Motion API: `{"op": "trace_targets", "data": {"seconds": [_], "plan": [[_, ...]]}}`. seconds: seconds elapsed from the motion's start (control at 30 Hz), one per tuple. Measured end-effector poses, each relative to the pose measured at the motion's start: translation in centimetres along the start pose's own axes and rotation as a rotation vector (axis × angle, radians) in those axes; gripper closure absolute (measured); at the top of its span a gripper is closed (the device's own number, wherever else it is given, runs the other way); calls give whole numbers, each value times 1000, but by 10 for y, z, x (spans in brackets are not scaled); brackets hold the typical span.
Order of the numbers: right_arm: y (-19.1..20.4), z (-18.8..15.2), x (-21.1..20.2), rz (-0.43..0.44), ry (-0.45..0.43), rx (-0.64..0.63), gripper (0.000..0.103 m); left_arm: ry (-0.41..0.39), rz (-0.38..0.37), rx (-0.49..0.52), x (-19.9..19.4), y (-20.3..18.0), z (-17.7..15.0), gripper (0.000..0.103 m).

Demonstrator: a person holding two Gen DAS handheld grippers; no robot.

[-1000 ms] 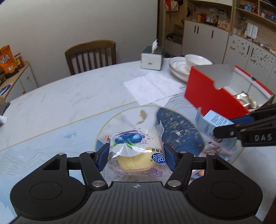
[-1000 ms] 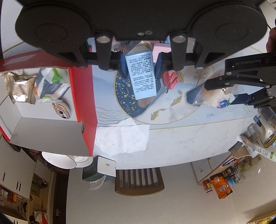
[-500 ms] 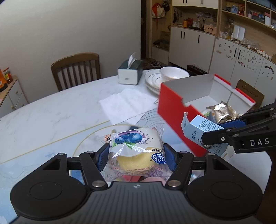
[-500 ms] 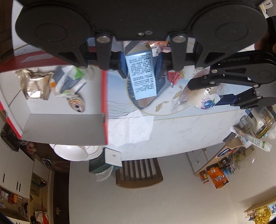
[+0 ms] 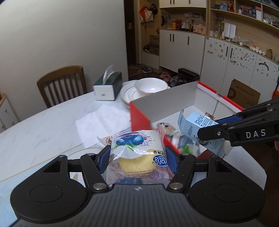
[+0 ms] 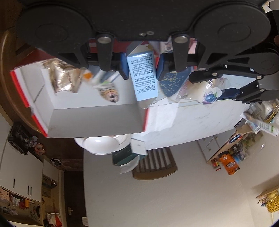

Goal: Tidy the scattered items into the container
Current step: 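Carry the white box and bread bag into the red box and open both tools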

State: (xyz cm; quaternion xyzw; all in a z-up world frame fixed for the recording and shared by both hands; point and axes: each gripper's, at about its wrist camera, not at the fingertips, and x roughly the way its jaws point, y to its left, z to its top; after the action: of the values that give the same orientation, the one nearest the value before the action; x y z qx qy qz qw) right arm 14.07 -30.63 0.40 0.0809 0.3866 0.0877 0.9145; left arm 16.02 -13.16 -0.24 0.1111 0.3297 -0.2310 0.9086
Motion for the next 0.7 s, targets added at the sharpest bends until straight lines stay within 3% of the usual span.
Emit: {"op": "trace_targets", "data": {"seconds": [0.7], "plan": [[-98, 17, 5, -67, -23, 57, 70, 13, -25, 89, 76, -66, 72, 38]]}}
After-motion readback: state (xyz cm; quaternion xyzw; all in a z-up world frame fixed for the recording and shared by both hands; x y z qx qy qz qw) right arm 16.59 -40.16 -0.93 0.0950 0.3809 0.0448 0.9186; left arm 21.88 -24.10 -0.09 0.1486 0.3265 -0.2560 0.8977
